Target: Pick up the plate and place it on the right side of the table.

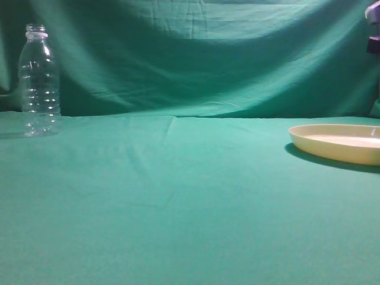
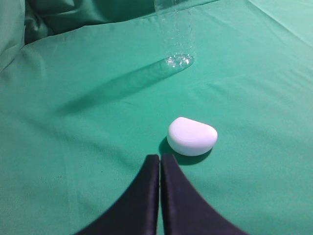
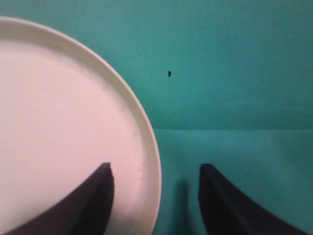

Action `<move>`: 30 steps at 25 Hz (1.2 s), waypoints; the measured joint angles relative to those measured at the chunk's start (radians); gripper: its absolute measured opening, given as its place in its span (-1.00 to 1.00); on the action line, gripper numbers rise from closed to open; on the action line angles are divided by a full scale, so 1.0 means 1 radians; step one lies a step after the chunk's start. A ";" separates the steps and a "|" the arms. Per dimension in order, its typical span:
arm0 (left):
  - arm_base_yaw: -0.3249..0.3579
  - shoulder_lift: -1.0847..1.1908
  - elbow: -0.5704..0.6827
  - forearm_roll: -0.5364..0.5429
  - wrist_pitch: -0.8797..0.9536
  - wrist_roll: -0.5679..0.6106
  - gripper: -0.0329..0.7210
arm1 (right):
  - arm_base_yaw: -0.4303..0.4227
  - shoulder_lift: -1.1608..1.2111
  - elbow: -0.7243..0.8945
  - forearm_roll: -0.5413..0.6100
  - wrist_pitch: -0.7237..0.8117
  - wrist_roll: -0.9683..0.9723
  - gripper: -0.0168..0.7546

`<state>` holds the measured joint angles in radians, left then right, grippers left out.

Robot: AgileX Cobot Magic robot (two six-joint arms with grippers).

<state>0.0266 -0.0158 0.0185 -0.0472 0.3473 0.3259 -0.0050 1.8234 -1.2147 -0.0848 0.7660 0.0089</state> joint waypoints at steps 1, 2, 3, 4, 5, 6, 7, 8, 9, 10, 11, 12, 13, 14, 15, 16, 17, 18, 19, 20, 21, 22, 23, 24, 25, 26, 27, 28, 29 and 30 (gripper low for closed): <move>0.000 0.000 0.000 0.000 0.000 0.000 -0.91 | 0.000 0.000 -0.026 0.007 0.033 0.000 0.15; 0.000 0.000 0.000 0.000 0.000 0.000 -0.91 | 0.000 -0.005 -0.056 0.020 0.061 0.000 0.20; 0.000 0.000 0.000 0.000 0.000 0.000 -0.91 | 0.000 -0.016 -0.082 0.036 0.094 0.000 0.16; 0.000 0.000 0.000 0.000 0.000 0.000 -0.91 | 0.000 -0.034 -0.114 0.053 0.122 0.000 0.16; 0.000 0.000 0.000 0.000 0.000 0.000 -0.91 | 0.000 -0.054 -0.144 0.076 0.145 -0.006 0.16; 0.000 0.000 0.000 0.000 0.000 0.000 -0.91 | 0.000 -0.085 -0.172 0.106 0.162 -0.024 -0.01; 0.000 0.000 0.000 0.000 0.000 0.000 -0.91 | 0.000 -0.122 -0.190 0.142 0.177 -0.048 -0.19; 0.000 0.000 0.000 0.000 0.000 0.000 -0.91 | 0.000 -0.163 -0.202 0.177 0.188 -0.085 -0.37; 0.000 0.000 0.000 0.000 0.000 0.000 -0.91 | 0.000 -0.200 -0.210 0.224 0.199 -0.125 -0.59; 0.000 0.000 0.000 0.000 0.000 0.000 -0.91 | 0.000 -0.245 -0.212 0.271 0.208 -0.162 -0.74; 0.000 0.000 0.000 0.000 0.000 0.000 -0.91 | 0.000 -0.291 -0.212 0.314 0.218 -0.189 -0.82; 0.000 0.000 0.000 0.000 0.000 0.000 -0.91 | 0.000 -0.327 -0.212 0.345 0.230 -0.214 -0.96; 0.000 0.000 0.000 0.000 0.000 0.000 -0.91 | 0.000 -0.369 -0.212 0.374 0.241 -0.233 -0.96; 0.000 0.000 0.000 0.000 0.000 0.000 -0.91 | 0.000 -0.411 -0.212 0.391 0.253 -0.242 -0.96; 0.000 0.000 0.000 0.000 0.000 0.000 -0.91 | 0.000 -0.453 -0.210 0.398 0.259 -0.250 -0.96; 0.000 0.000 0.000 0.000 0.000 0.000 -0.91 | 0.000 -0.490 -0.198 0.405 0.262 -0.257 -0.96; 0.000 0.000 0.000 0.000 0.000 0.000 -0.91 | 0.000 -0.539 -0.178 0.409 0.262 -0.270 -0.96; 0.000 0.000 0.000 0.000 0.000 0.000 -0.91 | 0.000 -0.588 -0.154 0.412 0.260 -0.274 -0.96; 0.000 0.000 0.000 0.000 0.000 0.000 -0.91 | 0.000 -0.641 -0.119 0.414 0.254 -0.281 -0.96; 0.000 0.000 0.000 0.000 0.000 0.000 -0.91 | 0.000 -0.686 -0.077 0.418 0.246 -0.289 -0.96; 0.000 0.000 0.000 0.000 0.000 0.000 -0.91 | 0.000 -0.742 -0.038 0.418 0.233 -0.293 -0.96; 0.000 0.000 0.000 0.000 0.000 0.000 -0.91 | 0.000 -0.798 0.010 0.420 0.211 -0.295 -0.96; 0.000 0.000 0.000 0.000 0.000 0.000 -0.91 | 0.000 -0.843 0.060 0.421 0.187 -0.295 -0.96; 0.000 0.000 0.000 0.000 0.000 0.000 -0.91 | 0.000 -0.897 0.108 0.422 0.164 -0.297 -0.96; 0.000 0.000 0.000 0.000 0.000 0.000 -0.91 | 0.000 -0.950 0.147 0.422 0.140 -0.297 -0.96; 0.000 0.000 0.000 0.000 0.000 0.000 -0.91 | 0.000 -1.000 0.192 0.424 0.119 -0.297 -0.96; 0.000 0.000 0.000 0.000 0.000 0.000 -0.91 | 0.000 -1.041 0.234 0.424 0.108 -0.297 -0.96; 0.000 0.000 0.000 0.000 0.000 0.000 -0.91 | 0.000 -1.088 0.267 0.425 0.096 -0.299 -0.96; 0.000 0.000 0.000 0.000 0.000 0.000 -0.91 | 0.000 -1.134 0.304 0.425 0.087 -0.299 -0.96; 0.000 0.000 0.000 0.000 0.000 0.000 -0.91 | 0.000 -1.170 0.339 0.425 0.073 -0.299 -0.96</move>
<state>0.0266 -0.0158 0.0185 -0.0472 0.3473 0.3259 -0.0050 0.6531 -0.8756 0.3398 0.8388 -0.2904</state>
